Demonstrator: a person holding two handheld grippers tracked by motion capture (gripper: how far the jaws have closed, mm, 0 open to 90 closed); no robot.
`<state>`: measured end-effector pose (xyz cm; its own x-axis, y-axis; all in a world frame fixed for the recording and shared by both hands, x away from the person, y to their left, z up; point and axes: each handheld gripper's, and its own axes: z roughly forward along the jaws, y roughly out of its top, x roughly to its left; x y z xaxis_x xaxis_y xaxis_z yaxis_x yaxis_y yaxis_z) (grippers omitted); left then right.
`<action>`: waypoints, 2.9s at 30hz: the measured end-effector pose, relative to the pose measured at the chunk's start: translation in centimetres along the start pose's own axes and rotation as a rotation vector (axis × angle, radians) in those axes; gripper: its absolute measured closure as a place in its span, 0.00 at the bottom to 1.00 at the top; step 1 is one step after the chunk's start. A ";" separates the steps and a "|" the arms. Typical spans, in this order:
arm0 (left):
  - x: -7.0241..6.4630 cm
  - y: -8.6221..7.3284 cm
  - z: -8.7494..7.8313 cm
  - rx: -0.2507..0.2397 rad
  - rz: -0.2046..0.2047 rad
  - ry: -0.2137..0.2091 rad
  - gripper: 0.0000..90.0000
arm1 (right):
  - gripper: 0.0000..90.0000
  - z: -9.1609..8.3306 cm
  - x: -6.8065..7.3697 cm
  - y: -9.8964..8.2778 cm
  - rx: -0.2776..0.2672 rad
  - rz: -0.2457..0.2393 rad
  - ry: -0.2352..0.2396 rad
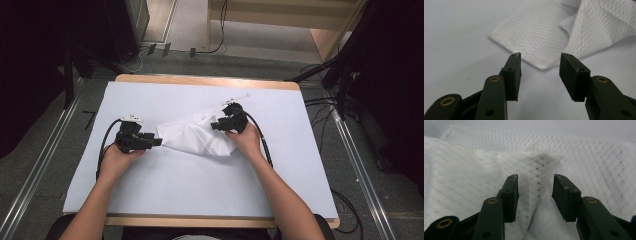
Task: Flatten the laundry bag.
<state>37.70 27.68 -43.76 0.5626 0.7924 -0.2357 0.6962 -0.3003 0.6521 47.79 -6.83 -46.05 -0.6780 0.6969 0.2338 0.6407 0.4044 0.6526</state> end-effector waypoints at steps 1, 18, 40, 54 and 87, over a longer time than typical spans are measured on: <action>0.0 -0.1 -0.1 0.001 -0.002 0.005 0.59 | 0.64 0.2 0.1 0.0 0.003 0.003 0.005; 0.3 -0.2 -0.4 -0.009 -0.009 0.008 0.59 | 0.98 0.6 0.9 -0.4 0.017 -0.012 0.012; 1.0 0.3 -0.9 -0.008 -0.016 -0.003 0.58 | 0.98 -6.6 5.9 -0.7 -0.117 -0.106 0.111; 0.6 1.1 -0.2 0.004 0.008 -0.014 0.58 | 0.97 -8.3 9.2 -2.9 -0.123 -0.157 0.147; 0.2 1.8 1.0 0.029 0.030 -0.021 0.57 | 0.72 -11.0 11.3 -5.9 -0.143 -0.178 0.199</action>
<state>39.55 26.77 -43.35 0.5925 0.7715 -0.2318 0.6912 -0.3391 0.6381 32.45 -7.83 -39.34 -0.8413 0.4874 0.2339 0.4580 0.4127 0.7873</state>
